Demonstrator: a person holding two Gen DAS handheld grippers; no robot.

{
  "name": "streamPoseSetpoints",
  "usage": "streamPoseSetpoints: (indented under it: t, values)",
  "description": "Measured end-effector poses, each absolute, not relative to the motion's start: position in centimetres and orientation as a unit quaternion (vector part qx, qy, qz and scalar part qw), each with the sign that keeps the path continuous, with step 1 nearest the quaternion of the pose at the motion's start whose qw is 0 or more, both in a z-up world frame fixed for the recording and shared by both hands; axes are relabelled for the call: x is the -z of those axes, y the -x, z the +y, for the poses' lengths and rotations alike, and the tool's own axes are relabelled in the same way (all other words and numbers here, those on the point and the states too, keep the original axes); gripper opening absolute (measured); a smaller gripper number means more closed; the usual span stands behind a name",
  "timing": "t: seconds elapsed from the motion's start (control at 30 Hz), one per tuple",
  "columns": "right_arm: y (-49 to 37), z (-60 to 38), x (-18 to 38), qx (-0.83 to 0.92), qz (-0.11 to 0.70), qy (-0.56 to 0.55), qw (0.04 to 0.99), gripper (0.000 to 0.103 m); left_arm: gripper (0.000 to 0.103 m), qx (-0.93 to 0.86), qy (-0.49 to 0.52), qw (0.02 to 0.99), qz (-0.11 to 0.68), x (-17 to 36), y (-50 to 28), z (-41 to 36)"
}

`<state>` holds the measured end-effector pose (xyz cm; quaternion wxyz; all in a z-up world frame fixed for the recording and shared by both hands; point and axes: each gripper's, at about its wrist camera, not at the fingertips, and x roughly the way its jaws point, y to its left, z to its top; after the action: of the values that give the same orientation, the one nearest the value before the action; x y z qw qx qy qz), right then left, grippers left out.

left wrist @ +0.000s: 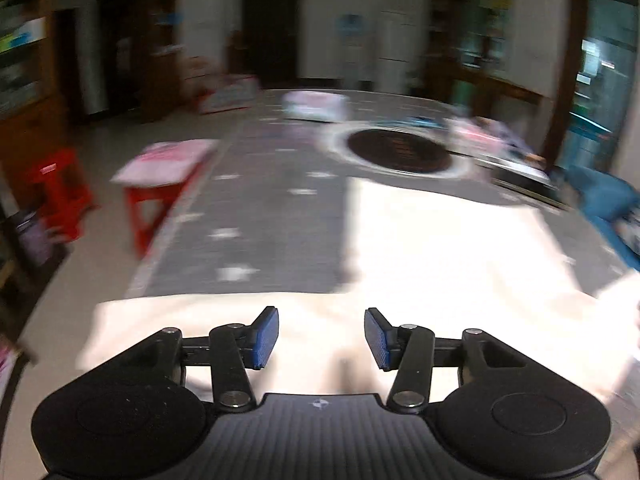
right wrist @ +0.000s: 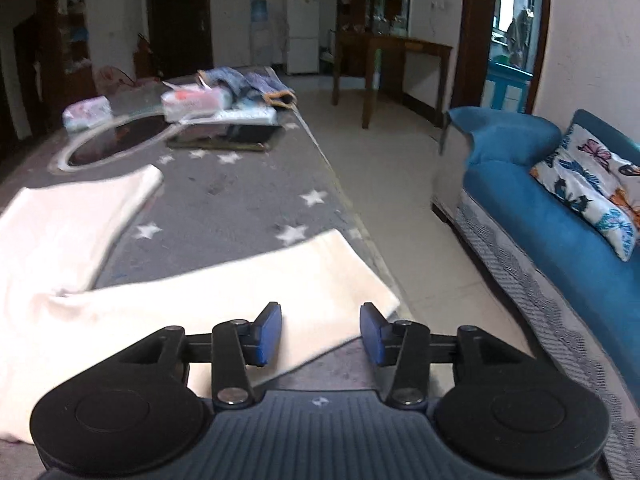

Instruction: Fold clothes

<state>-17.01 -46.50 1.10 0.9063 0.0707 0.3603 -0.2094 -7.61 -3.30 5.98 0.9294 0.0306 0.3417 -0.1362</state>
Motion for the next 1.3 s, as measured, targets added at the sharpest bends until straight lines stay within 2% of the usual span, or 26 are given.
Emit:
streamPoseSetpoints:
  t: [0.07,0.17,0.37,0.67,0.73,0.8,0.9,1.07,1.2,1.3]
  values:
    - [17.0,-46.4,-1.4,0.207,0.358,-0.066,0.908,0.046,0.051,0.176,-0.041,0.921,0.345,-5.5,8.0,-5.4]
    - [17.1,-45.5,-2.3,0.183,0.351,-0.05,0.917,0.054,0.05,0.221,-0.058,0.907,0.353,-4.4,8.6,-7.9]
    - [16.4,-42.4,-2.7,0.095,0.37,-0.047,0.923,0.055,0.05,0.287,-0.116,0.88,0.36,-2.2,11.0,-10.9]
    - [15.8,-33.6,-3.9,-0.069,0.368,0.017,0.927,0.052,0.05,0.312,-0.15,0.873,0.344,-1.9,13.0,-10.2]
    - [15.7,-31.7,-3.9,-0.102,0.367,0.027,0.924,0.05,0.051,0.312,-0.144,0.872,0.347,-1.8,13.1,-10.0]
    - [15.3,-30.0,-3.3,-0.134,0.378,0.036,0.915,0.041,0.051,0.32,-0.145,0.87,0.347,-2.0,13.3,-9.8]
    - [15.0,-28.5,-2.8,-0.156,0.391,0.054,0.905,0.038,0.05,0.328,-0.148,0.867,0.344,-2.6,13.4,-9.6]
    - [13.2,-30.6,-4.7,-0.128,0.374,0.01,0.918,0.036,0.051,0.319,-0.118,0.88,0.332,-4.5,11.5,-8.7]
    - [10.3,-33.9,-6.0,-0.081,0.371,-0.009,0.925,0.027,0.051,0.28,-0.107,0.896,0.329,-4.9,8.5,-8.1]
    - [7.7,-35.9,-6.4,-0.053,0.374,-0.022,0.926,0.025,0.051,0.255,-0.1,0.902,0.334,-4.6,6.3,-7.6]
